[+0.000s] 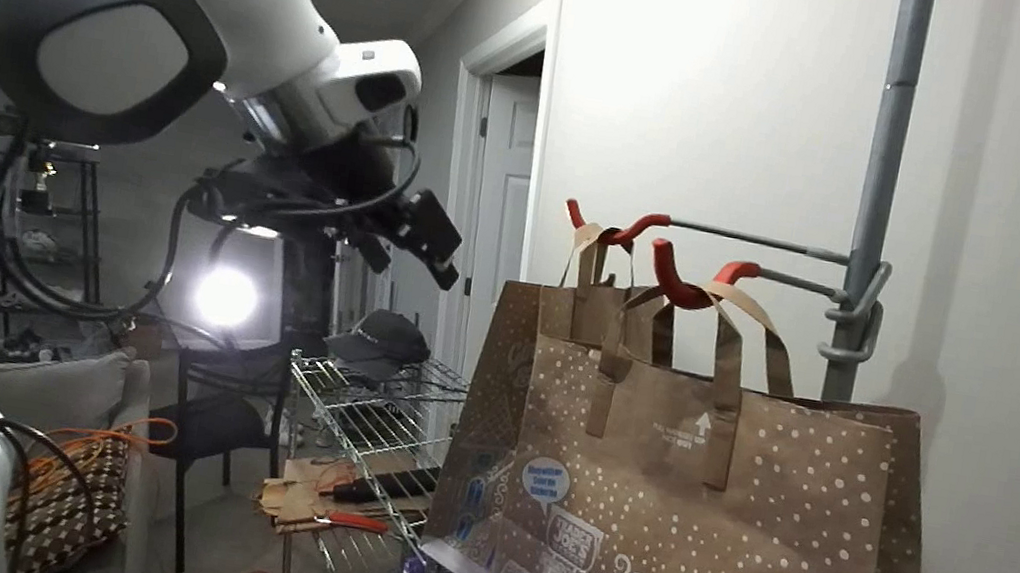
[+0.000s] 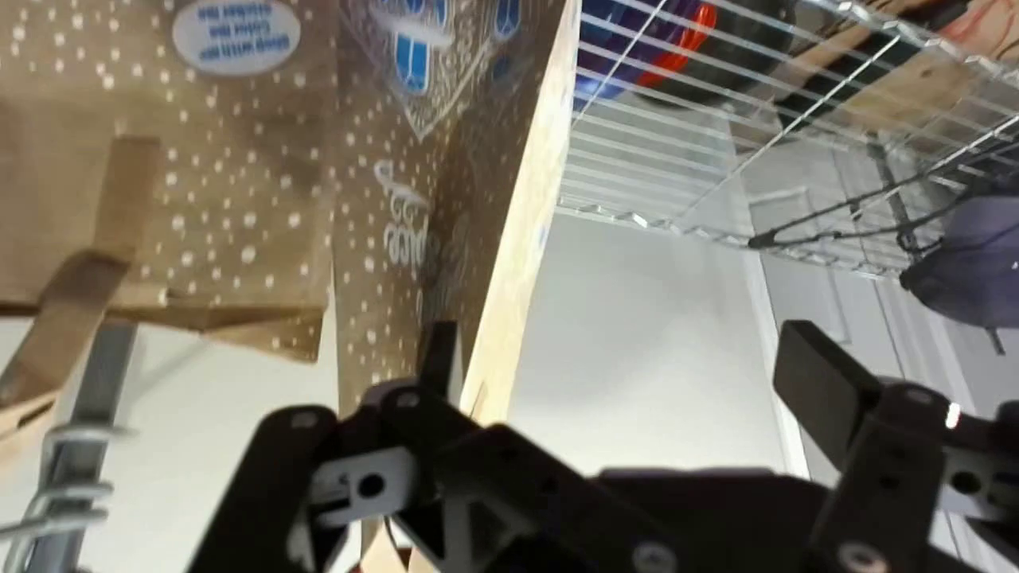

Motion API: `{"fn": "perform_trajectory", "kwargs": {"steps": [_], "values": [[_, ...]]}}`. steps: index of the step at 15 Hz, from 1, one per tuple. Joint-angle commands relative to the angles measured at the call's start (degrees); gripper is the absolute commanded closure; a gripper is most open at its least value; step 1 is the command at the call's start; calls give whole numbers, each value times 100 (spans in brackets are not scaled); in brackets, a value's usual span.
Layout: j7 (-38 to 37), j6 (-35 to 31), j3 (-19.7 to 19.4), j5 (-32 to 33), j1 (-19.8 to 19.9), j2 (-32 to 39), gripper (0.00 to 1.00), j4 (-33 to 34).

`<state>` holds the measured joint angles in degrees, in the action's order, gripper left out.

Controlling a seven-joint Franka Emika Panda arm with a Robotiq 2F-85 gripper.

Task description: Take the bags off of the hanger

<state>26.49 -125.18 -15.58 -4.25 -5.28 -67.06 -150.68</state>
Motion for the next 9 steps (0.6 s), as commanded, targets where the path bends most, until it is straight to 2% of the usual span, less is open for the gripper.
{"fn": "perform_trajectory", "kwargs": {"steps": [1,5,7,9], "values": [[143,-1321,-253,-119,-395,194,0,-138],[219,-2657,-891,-180,-1000,805,0,59],[277,-3046,-1182,-149,-1344,1019,0,194],[342,-3088,-1397,-132,-1660,1117,0,320]]}}
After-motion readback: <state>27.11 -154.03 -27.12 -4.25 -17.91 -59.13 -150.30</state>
